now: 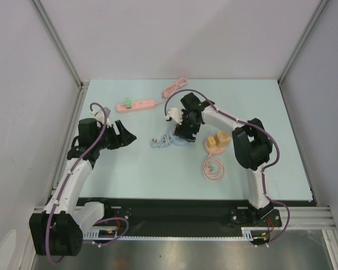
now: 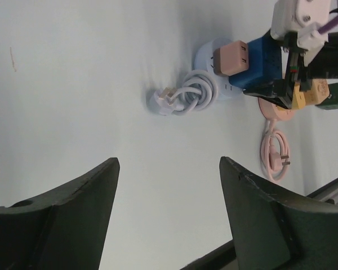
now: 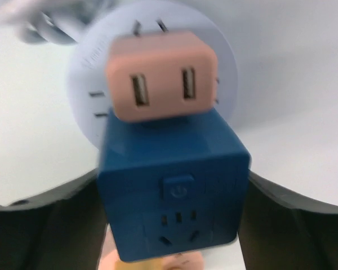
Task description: Insert the plug
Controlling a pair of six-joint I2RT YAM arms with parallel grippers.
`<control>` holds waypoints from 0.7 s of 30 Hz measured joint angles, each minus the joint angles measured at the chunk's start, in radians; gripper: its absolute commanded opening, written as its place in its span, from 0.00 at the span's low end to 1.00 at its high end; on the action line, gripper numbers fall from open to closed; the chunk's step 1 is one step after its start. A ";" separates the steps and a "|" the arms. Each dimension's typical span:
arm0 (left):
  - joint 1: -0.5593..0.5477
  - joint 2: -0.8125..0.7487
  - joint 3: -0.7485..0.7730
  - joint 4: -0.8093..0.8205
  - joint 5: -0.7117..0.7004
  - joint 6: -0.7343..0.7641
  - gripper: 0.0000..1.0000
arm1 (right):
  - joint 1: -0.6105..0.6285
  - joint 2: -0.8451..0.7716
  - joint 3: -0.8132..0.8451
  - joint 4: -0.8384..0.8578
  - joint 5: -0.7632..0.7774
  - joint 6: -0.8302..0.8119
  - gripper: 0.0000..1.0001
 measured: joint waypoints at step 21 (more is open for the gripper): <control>-0.122 0.000 0.000 0.012 0.069 0.066 0.78 | -0.080 -0.696 -0.349 0.339 0.098 0.521 1.00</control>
